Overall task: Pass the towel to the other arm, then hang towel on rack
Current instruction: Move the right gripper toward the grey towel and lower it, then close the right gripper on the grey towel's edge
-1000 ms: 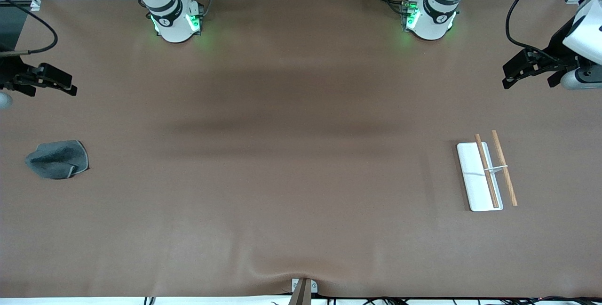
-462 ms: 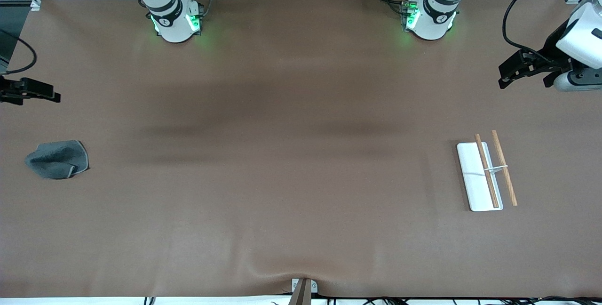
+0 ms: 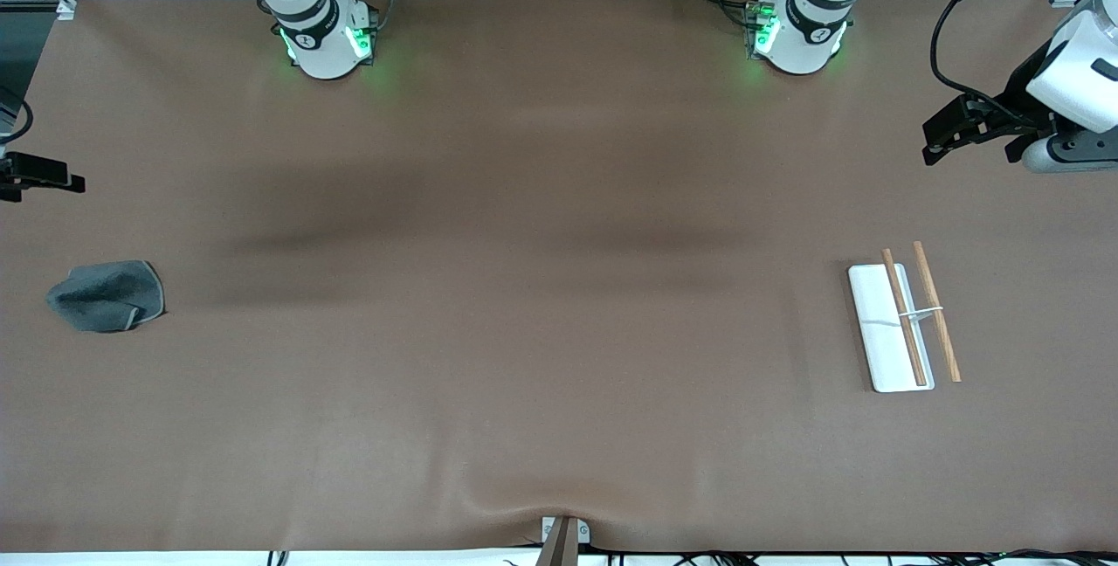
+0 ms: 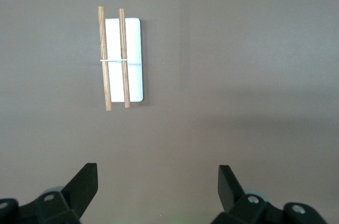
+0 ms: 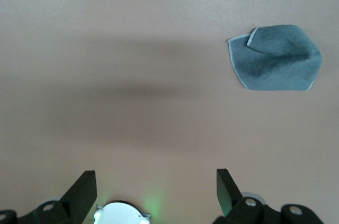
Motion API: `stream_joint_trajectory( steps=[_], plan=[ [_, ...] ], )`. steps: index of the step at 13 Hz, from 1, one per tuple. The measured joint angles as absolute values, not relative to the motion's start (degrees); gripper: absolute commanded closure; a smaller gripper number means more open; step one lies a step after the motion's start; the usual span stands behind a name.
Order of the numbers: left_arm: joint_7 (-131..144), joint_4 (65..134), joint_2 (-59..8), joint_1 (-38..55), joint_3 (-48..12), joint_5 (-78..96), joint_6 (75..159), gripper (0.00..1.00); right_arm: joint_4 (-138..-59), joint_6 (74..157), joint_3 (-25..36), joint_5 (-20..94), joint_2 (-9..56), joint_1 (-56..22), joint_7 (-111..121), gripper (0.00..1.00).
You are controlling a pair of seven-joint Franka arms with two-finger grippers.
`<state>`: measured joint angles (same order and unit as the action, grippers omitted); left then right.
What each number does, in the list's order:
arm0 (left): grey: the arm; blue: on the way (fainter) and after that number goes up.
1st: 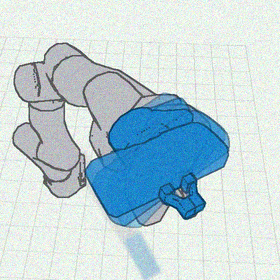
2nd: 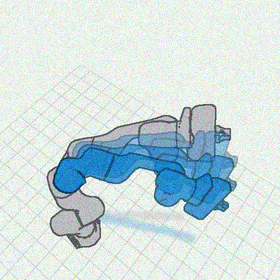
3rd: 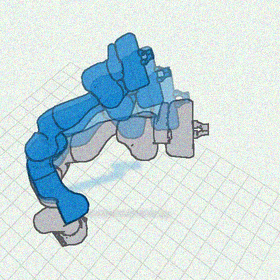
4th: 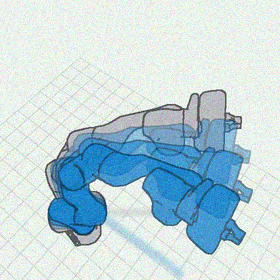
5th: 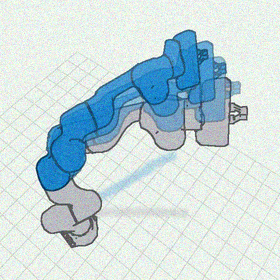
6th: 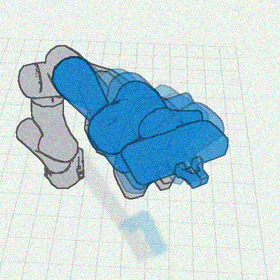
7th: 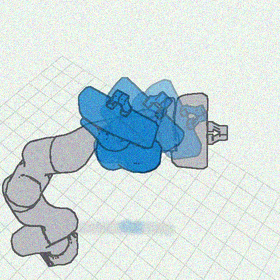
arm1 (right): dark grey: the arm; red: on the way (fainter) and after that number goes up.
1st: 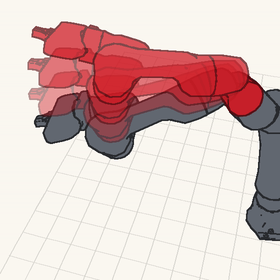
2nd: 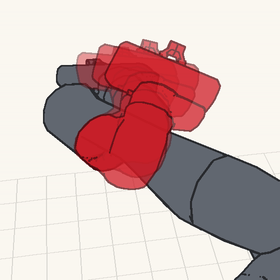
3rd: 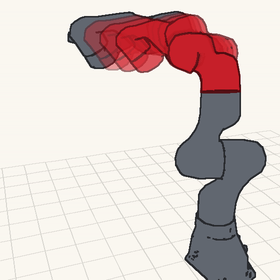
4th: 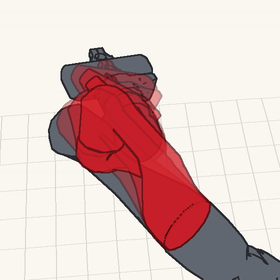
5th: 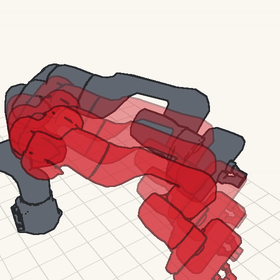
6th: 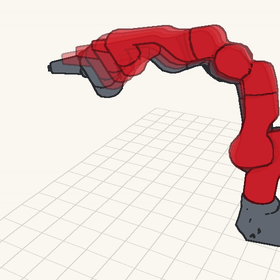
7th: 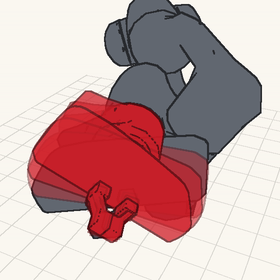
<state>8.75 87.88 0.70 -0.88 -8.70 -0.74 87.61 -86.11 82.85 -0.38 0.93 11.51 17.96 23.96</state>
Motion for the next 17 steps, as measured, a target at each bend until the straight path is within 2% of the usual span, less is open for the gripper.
stream_joint_trajectory(
  steps=[6,17],
  plan=[
    [8.8,88.1,0.7,-0.9,-8.7,-0.7,87.6,0.00,-86.2,85.2,-0.4,0.9,12.8,19.3,30.1,0.00],
    [8.8,88.3,0.7,-0.9,-8.7,-0.7,87.6,0.00,-86.4,100.2,-0.3,4.8,28.2,29.2,65.4,0.00]
  ],
)
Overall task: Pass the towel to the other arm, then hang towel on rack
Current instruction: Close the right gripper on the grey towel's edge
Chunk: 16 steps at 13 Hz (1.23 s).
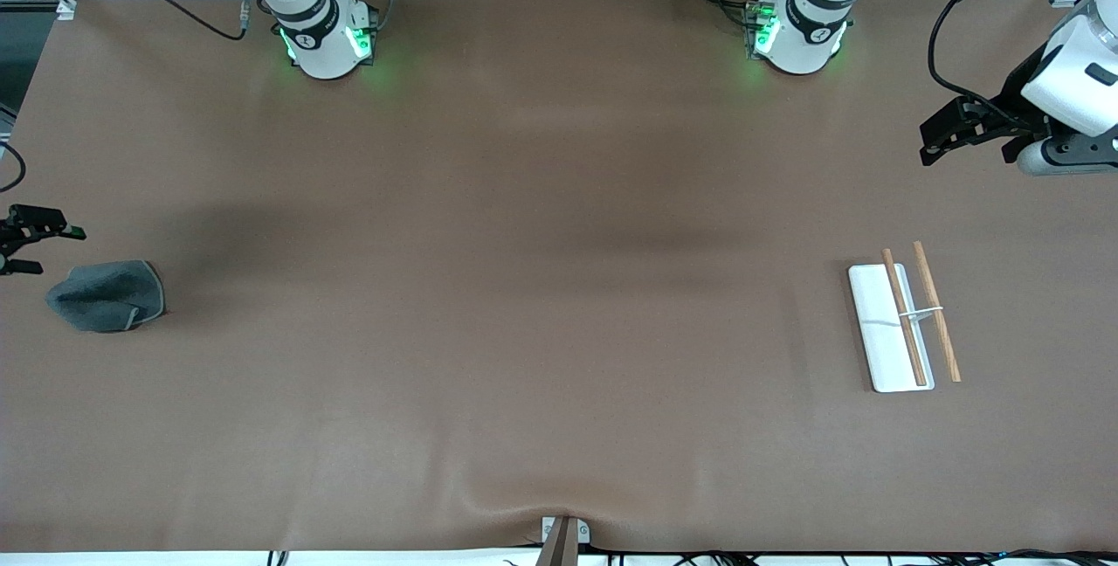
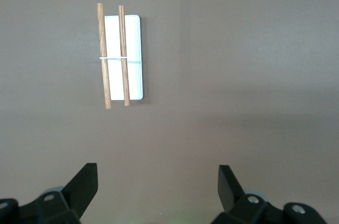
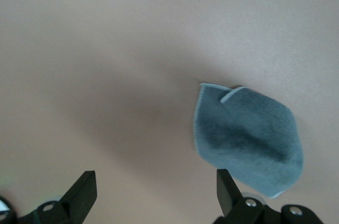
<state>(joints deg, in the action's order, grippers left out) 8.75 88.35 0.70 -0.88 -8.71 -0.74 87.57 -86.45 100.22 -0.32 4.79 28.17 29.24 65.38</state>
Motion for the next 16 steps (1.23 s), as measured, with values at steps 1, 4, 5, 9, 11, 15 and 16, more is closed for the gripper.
stream_joint_trajectory(
  steps=[1,4,5,9,11,15,16],
  plan=[
    [8.8,88.4,0.7,-0.9,-8.7,-0.7,87.6,0.00,-86.5,102.2,-0.3,4.9,30.0,30.7,67.8,0.00],
    [8.8,88.5,0.7,-0.9,-8.7,-0.7,87.6,0.00,-86.4,106.2,-0.3,5.1,33.3,33.5,71.4,0.00],
    [8.8,88.6,0.7,-0.9,-8.7,-0.7,87.6,0.00,-86.4,107.7,-0.3,5.1,33.7,33.8,71.6,0.00],
    [8.8,88.7,0.7,-0.9,-8.7,-0.7,87.6,0.00,-86.4,113.1,-0.2,5.1,35.8,35.5,78.6,0.00],
    [8.8,88.7,0.7,-0.9,-8.7,-0.7,87.6,0.00,-86.4,117.8,-0.3,5.5,37.1,36.4,84.4,0.00],
    [8.8,88.7,0.7,-0.9,-8.7,-0.7,87.6,0.00,-86.7,124.3,-0.3,6.9,39.4,36.9,87.7,0.10],
    [8.8,88.7,0.7,-0.9,-8.7,-0.7,87.6,0.00,-87.3,125.9,-0.3,8.4,39.8,37.0,89.1,0.18]
  ],
)
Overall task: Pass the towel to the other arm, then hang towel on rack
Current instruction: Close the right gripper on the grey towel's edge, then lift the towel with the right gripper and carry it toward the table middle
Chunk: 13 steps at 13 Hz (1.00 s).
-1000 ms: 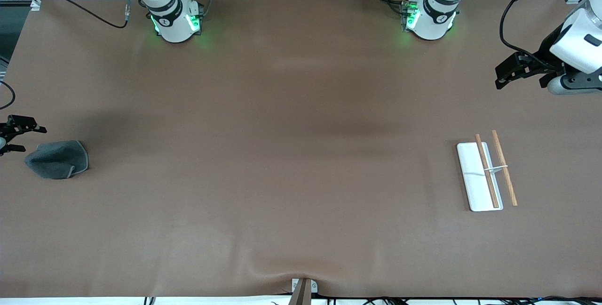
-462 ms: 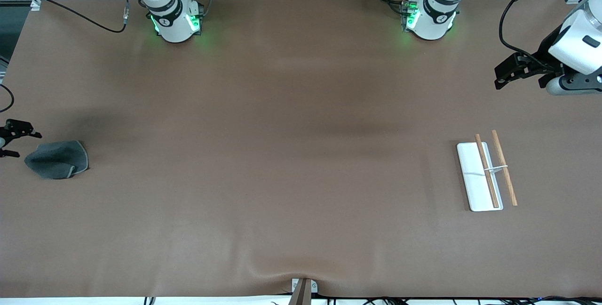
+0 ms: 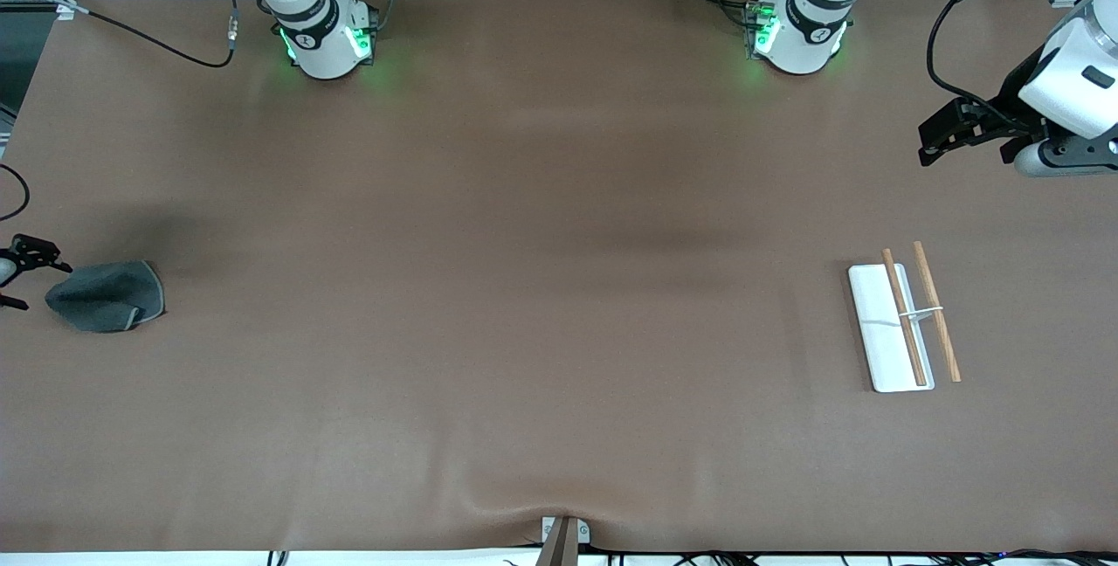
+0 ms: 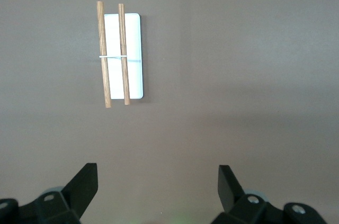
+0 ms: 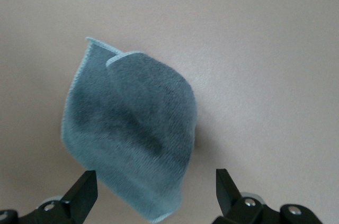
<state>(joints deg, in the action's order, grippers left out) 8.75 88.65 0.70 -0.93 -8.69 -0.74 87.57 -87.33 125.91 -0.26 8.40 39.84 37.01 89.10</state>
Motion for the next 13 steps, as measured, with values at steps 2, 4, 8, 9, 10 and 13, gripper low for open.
stream_joint_trajectory(
  steps=[2,4,8,9,10,13],
  plan=[
    [8.8,88.7,0.7,-1.0,-8.7,-0.7,87.6,0.00,-89.3,128.4,-0.2,12.0,40.2,37.7,93.0,0.55],
    [8.8,88.7,0.7,-1.0,-8.7,-0.7,87.6,0.00,-90.4,129.1,-0.2,13.4,40.2,38.5,95.3,0.98],
    [8.8,88.7,0.7,-1.0,-8.7,-0.7,87.6,0.00,-90.3,127.5,-0.8,13.6,40.0,38.6,95.3,1.00],
    [8.8,88.7,0.7,-1.0,-8.7,-0.7,87.6,0.00,-89.7,125.7,-1.0,13.6,39.7,38.3,94.4,1.00],
    [8.8,88.7,0.7,-1.0,-8.6,-0.7,87.6,0.00,-89.1,123.3,-1.0,13.5,39.2,37.8,92.7,1.00],
    [8.8,88.7,0.7,-1.0,-8.6,-0.7,87.6,0.00,-87.7,116.9,-1.1,11.8,37.0,36.3,87.9,1.00]
  ],
)
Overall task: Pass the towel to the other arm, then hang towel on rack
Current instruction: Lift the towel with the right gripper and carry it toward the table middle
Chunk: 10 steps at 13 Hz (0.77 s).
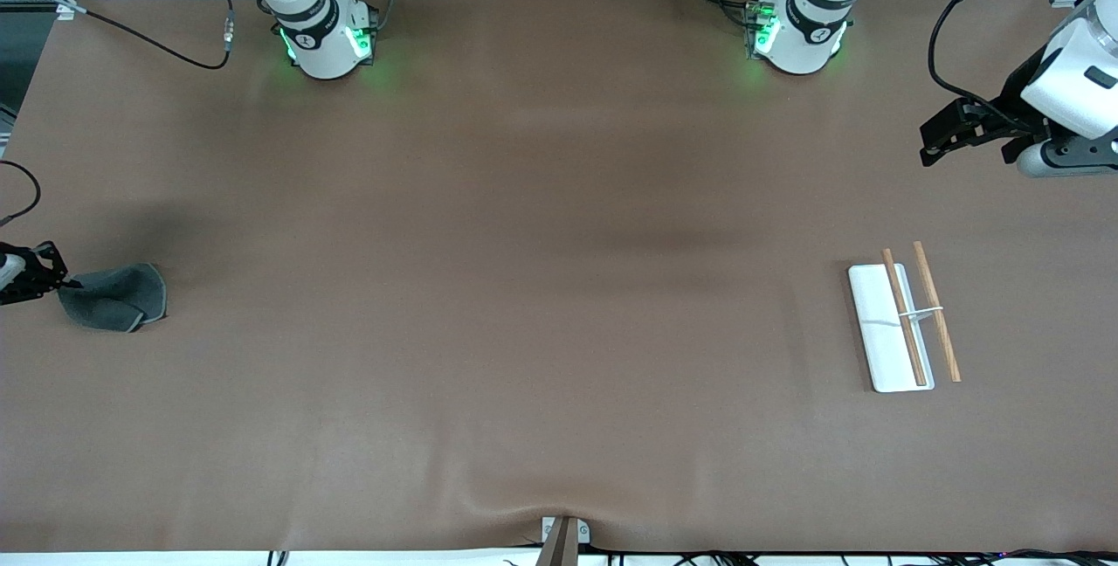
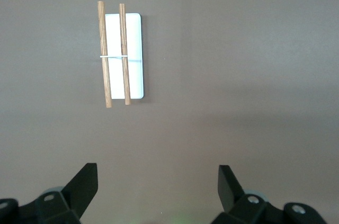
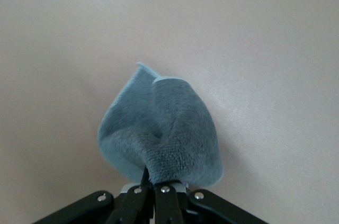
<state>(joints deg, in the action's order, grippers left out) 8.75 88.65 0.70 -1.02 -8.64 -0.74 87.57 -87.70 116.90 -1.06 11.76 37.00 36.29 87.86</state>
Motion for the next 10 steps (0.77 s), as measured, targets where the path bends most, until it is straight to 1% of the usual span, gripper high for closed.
stream_joint_trajectory(
  steps=[5,10],
  plan=[
    [8.8,88.7,0.7,-1.0,-8.6,-0.7,87.6,0.00,-87.5,109.9,-1.1,11.1,34.6,35.7,85.5,1.00],
    [8.8,88.7,0.7,-1.0,-8.6,-0.7,87.6,0.00,-87.2,100.3,-1.3,11.1,31.7,33.9,76.8,1.00]
  ],
)
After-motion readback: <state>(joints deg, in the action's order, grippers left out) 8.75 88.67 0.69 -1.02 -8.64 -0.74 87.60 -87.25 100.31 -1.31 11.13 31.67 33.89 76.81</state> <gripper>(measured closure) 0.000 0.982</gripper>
